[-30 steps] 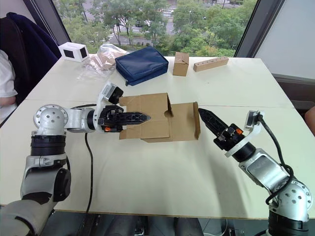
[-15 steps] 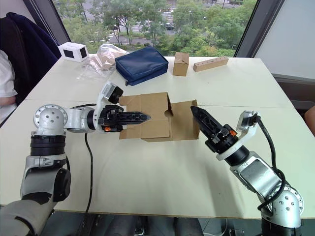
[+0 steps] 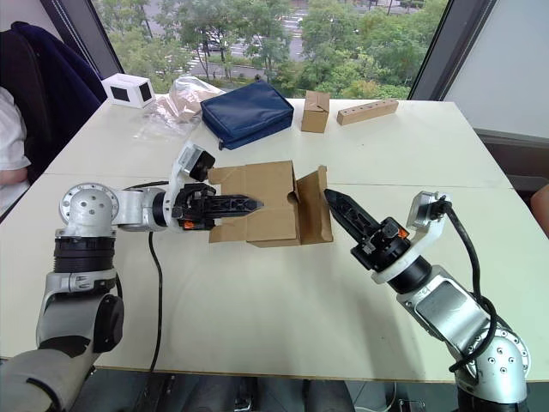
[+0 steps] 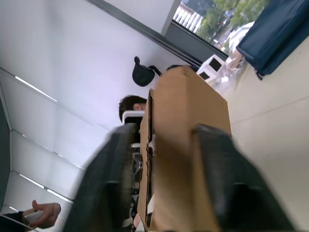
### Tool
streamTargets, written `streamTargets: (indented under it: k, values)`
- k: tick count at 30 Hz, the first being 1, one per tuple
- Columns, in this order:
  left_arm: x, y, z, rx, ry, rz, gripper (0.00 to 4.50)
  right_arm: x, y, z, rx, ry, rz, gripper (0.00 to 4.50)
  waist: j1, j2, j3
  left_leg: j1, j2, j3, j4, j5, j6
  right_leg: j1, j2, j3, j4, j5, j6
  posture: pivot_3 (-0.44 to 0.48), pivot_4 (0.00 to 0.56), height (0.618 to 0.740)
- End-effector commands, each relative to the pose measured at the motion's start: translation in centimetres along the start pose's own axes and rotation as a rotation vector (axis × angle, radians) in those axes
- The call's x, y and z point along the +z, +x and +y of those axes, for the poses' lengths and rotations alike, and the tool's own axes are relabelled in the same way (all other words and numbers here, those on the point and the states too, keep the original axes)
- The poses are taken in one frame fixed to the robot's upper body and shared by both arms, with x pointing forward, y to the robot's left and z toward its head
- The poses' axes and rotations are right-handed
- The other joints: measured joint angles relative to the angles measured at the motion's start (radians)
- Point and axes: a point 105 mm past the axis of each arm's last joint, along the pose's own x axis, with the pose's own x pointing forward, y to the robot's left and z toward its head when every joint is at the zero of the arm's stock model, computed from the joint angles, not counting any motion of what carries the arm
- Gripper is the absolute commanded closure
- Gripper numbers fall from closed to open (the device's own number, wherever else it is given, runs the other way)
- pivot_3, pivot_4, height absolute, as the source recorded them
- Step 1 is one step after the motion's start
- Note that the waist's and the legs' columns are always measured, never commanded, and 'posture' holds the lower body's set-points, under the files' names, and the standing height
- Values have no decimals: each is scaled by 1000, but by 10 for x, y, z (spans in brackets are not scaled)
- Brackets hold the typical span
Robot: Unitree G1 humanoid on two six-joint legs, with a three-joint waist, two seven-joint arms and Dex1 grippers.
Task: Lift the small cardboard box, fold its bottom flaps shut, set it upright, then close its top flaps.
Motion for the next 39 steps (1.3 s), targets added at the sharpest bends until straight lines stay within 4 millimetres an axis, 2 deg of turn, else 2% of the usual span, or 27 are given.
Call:
streamTargets:
  k: [1, 8, 11, 13, 23, 31, 32, 33, 35, 38, 39]
  values:
    - [2, 1, -7, -25, 35, -5, 4500, -3, 1, 11, 30, -47, 17, 2653, 0, 0, 0, 0, 0, 0, 0, 0, 0, 0, 0, 0, 0, 0, 0, 0, 150, 740]
    - [2, 1, -7, -25, 35, -8, 4500, -5, 2, 11, 19, -87, 35, 2653, 0, 0, 0, 0, 0, 0, 0, 0, 0, 0, 0, 0, 0, 0, 0, 0, 150, 740]
    - [1, 1, -7, -27, 35, -6, 4500, -4, 2, 10, 17, -91, 33, 3464, 1, 0, 0, 0, 0, 0, 0, 0, 0, 0, 0, 0, 0, 0, 0, 0, 150, 740]
    - [1, 1, -7, -27, 34, -6, 4500, -6, 2, 10, 11, -107, 46, 4300, 2, 0, 0, 0, 0, 0, 0, 0, 0, 0, 0, 0, 0, 0, 0, 0, 150, 740]
    - [1, 2, -7, -27, 31, -2, 4500, -9, 10, 11, -24, -233, 84, 4300, 2, 0, 0, 0, 0, 0, 0, 0, 0, 0, 0, 0, -1, 0, -1, 0, 150, 740]
    - [0, 1, -7, -22, 28, 1, 4500, -5, 8, 10, -29, -244, 71, 4300, 4, 0, 0, 0, 0, 0, -1, 0, 0, 0, -1, 0, -1, 0, -1, 0, 150, 740]
    - [0, 1, -7, -22, 28, 1, 4500, -5, 7, 10, -31, -246, 71, 4068, 4, 0, 0, 0, 0, 0, -1, 0, 0, 0, -1, 0, -1, 0, -1, 0, 150, 740]
    - [0, 1, -7, -22, 29, 1, 4500, -5, 7, 9, -33, -247, 73, 4068, 4, 0, 0, 0, 0, 0, -1, 0, 0, 0, -1, 0, -1, 0, -1, 0, 150, 740]
    - [0, 1, -7, -23, 29, 0, 4500, -6, 6, 9, -34, -249, 79, 3493, 4, 0, 0, 0, 0, 0, -1, 0, 0, 0, -1, 0, -1, 0, -1, 0, 150, 740]
    - [0, 1, -7, -23, 30, 0, 4500, -6, 6, 9, -34, -249, 82, 2329, 4, 0, 0, 0, 0, 0, -1, 0, 0, 0, -1, 0, -1, 0, -1, 0, 150, 740]
    - [0, 1, -7, -23, 30, 1, 4500, -6, 5, 9, -34, -248, 83, 2329, 4, 0, 0, 0, 0, 0, -1, 0, 0, 0, -1, 0, -1, 0, -1, 0, 150, 740]
